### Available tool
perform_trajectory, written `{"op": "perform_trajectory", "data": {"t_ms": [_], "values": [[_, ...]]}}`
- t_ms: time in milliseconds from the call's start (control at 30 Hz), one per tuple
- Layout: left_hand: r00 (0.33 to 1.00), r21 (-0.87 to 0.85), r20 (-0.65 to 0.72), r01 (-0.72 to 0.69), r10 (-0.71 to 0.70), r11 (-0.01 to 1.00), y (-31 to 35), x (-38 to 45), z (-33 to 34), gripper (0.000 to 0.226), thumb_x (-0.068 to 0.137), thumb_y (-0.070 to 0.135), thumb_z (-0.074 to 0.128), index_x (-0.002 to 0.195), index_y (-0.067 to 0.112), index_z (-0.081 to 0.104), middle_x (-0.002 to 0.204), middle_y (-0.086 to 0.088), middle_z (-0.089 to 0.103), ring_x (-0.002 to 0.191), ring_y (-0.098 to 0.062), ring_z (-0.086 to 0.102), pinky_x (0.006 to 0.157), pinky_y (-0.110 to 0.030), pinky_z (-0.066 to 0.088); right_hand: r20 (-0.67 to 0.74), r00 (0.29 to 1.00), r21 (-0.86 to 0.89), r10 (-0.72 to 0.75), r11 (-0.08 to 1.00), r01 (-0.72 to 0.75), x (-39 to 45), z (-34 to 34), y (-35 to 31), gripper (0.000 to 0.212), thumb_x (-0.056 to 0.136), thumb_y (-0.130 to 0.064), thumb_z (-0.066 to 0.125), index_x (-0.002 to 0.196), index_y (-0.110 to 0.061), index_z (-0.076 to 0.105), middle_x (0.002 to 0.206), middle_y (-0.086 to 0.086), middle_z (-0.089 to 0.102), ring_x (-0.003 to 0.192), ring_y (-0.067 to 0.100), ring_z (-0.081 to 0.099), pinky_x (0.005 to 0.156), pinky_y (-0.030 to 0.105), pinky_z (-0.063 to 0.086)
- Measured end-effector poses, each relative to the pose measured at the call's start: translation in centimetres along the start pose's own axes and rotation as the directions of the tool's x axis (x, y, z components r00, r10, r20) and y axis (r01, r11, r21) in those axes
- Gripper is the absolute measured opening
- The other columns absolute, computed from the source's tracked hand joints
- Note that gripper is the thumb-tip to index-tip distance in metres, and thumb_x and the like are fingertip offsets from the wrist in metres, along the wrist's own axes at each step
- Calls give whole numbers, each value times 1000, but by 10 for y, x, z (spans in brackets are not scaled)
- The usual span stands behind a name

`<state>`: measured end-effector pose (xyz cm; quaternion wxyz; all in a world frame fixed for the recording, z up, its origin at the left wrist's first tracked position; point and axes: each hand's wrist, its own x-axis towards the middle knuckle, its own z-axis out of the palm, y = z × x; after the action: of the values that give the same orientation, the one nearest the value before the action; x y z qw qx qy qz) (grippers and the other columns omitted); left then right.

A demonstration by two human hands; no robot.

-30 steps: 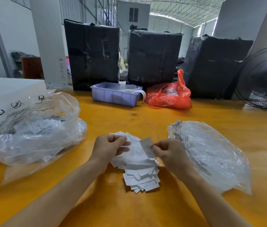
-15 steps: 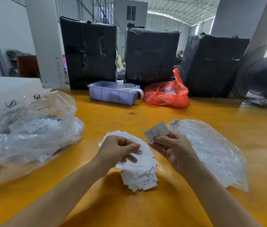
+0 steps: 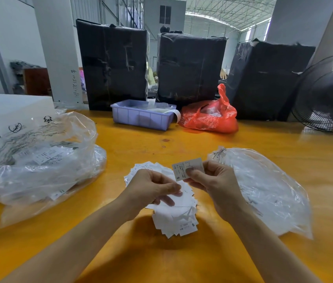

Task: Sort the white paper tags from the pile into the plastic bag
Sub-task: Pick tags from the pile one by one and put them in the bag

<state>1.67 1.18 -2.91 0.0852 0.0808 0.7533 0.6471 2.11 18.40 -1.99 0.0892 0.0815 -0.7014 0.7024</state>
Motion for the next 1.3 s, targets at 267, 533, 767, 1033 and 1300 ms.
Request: {"op": "perform_trajectory", "data": {"t_ms": [267,533,767,1033,1300], "values": [[1000,-12,13,4,-4,1000,1,0,-3,4,80,14,73,82,10,73,82,-6,75,56,-11,66,44,-15,39,32,999,-85,-10,996,13,-1,2,1,9,81,-1,68,84,-10,69,83,11,74,77,27,70,74,35,57],[1000,-33,15,24,-24,999,2,0,-3,14,79,18,73,85,5,71,84,-7,75,58,-12,67,47,-15,39,135,991,-153,2,988,19,-1,-2,1,7,81,-1,69,88,-3,70,84,20,71,72,21,68,70,32,55],[999,-74,-18,25,-27,997,4,-1,-3,28,67,33,74,84,11,73,82,-6,75,60,-12,68,50,-18,40,101,995,-162,-10,986,27,1,-4,2,7,81,-3,70,87,-6,70,82,12,72,65,13,67,63,22,54],[998,-115,-6,65,-66,991,3,-1,-3,12,78,21,73,82,10,74,84,-7,75,68,-16,72,46,-14,43,-3,998,-96,-62,994,62,3,-3,2,5,80,-5,71,82,-9,69,76,6,74,67,18,70,69,28,58],[998,-126,12,62,-61,990,3,-1,-3,17,76,20,73,88,8,73,85,-9,75,69,-18,72,44,-15,43,32,992,-214,-124,968,128,0,-2,1,9,81,-5,70,81,-13,69,77,4,73,69,16,70,67,30,57]]}}
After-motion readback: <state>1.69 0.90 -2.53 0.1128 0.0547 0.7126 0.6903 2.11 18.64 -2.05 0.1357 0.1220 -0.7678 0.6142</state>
